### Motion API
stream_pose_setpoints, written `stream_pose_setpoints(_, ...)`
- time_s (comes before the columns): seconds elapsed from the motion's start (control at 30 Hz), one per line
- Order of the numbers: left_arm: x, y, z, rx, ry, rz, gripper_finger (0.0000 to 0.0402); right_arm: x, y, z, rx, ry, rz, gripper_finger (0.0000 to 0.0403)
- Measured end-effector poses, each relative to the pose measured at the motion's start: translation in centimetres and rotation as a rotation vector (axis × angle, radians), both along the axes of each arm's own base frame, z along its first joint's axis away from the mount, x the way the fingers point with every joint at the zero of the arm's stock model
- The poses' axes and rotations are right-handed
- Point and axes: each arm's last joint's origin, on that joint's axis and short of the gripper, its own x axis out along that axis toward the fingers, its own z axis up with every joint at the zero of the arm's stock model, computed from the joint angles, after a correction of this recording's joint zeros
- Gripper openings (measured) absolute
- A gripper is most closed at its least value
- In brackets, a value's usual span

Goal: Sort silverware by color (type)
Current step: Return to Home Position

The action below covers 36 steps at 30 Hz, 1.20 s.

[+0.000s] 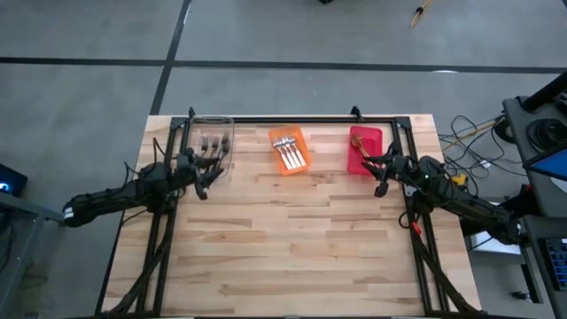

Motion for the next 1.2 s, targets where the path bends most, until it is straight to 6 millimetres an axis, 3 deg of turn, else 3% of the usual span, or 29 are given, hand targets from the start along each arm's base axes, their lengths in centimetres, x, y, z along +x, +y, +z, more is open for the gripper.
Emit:
stream_pose_setpoints(0.23, 0.01, 0.0, 0.05, -0.001, 0.003, 0.0, 0.0193, 0.0, 0.0, -0.01, 0.088, -0.033, -0.001, 0.008)
stream_pose_setpoints(1.2, 0.0, 0.0, 0.11, 0.0, -0.001, -0.001, 0.0194, 0.0, 0.0, -0.03, 0.087, -0.032, -0.001, 0.0078)
